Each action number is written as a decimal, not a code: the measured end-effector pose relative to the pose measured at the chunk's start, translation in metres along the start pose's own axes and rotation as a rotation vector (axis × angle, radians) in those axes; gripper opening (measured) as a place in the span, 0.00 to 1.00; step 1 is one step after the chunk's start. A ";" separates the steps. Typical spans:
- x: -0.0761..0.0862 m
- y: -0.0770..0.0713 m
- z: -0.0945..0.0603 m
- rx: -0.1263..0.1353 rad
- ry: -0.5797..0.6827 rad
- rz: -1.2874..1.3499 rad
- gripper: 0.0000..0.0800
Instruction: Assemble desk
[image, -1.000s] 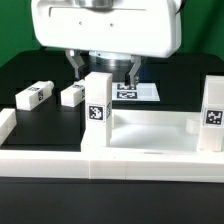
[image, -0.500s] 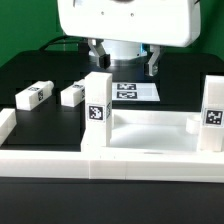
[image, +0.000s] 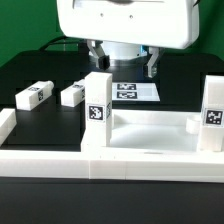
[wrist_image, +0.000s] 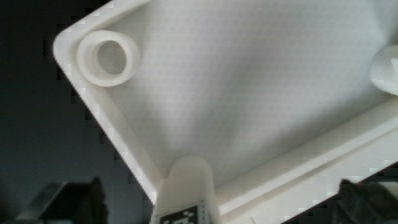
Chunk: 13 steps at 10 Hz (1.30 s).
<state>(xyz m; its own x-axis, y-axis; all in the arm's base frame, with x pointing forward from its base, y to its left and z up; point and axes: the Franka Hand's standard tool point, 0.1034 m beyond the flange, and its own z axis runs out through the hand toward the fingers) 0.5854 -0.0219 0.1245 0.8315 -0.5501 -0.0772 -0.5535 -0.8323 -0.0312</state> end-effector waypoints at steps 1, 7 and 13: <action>0.000 0.000 0.001 -0.001 -0.001 0.000 0.81; -0.050 0.007 0.007 0.011 -0.010 0.222 0.81; -0.056 0.009 0.024 0.014 -0.043 0.662 0.81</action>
Offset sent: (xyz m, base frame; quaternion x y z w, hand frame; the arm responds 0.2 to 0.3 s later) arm -0.0746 0.0090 0.0092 -0.0666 0.0339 0.2175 0.9732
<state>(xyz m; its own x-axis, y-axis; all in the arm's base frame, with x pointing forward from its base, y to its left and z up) 0.5322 0.0031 0.1050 0.3129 -0.9416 -0.1242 -0.9478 -0.3180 0.0234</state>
